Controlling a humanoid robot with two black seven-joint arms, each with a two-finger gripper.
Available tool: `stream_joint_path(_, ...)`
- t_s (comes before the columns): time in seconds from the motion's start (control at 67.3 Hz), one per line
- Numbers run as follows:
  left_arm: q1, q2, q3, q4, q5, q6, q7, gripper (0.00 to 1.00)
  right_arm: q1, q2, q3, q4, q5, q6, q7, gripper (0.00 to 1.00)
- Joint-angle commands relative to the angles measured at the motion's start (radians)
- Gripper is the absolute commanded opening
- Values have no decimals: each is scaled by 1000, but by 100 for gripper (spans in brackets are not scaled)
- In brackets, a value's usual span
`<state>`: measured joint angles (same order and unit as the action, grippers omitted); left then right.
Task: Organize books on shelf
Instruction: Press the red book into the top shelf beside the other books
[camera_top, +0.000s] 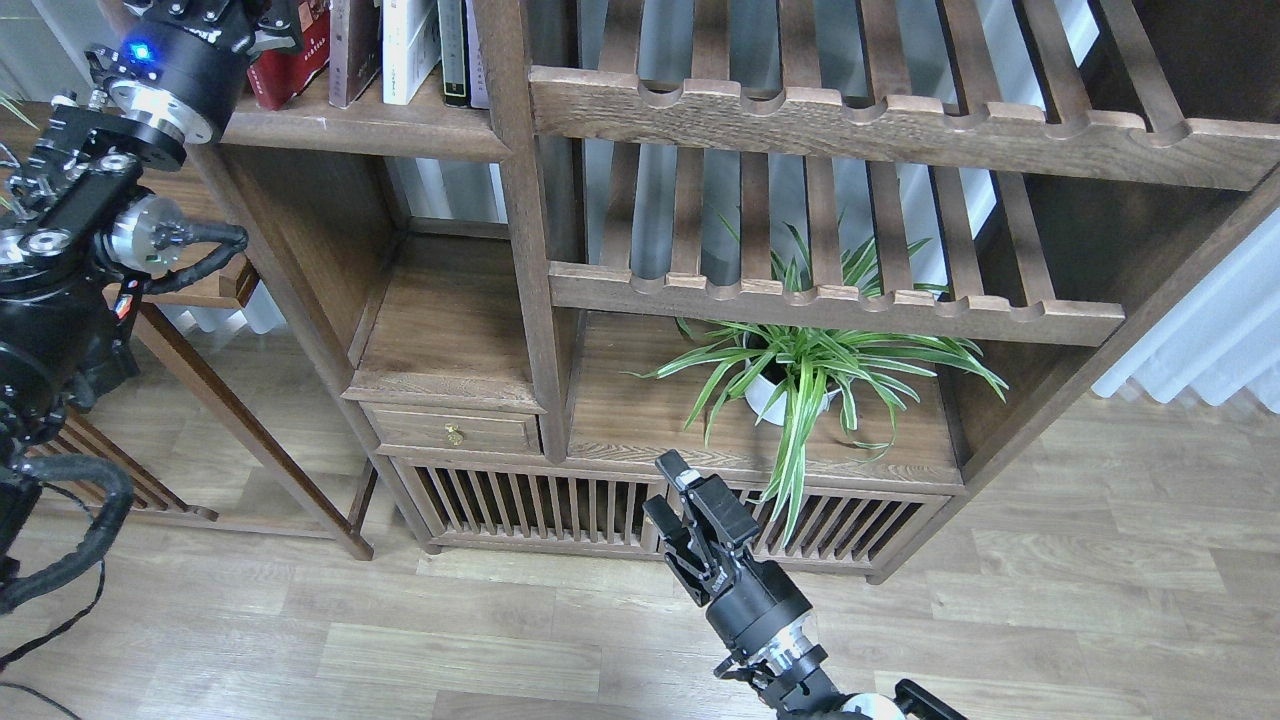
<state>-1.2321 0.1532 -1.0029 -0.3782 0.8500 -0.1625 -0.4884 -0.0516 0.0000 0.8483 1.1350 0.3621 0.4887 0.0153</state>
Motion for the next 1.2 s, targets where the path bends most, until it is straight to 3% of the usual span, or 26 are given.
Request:
stream_joint_path(0.0,-13,-7,-3,-31,-20,5,0,64,-1,0,0,-1,-2,0,0,88)
stream_joint_path(0.505,-9,39,-98,-255,-32,64,0,64,-4,0,-2,-11,-3,0,-3,88)
stream_joint_path(0.669,63,131,-91,-370,-123,66,0,63,-10,0,5,-14,-3,0,-1,88)
stream_joint_path(0.802,172,178,-128,-539,-144,66,0,63,-16,0,11,-12,-2,0,0,88)
stream_joint_path(1.189,359,120,-171,-824,-272,-3,0,64,27,0,0,8,-9,0,-5,89)
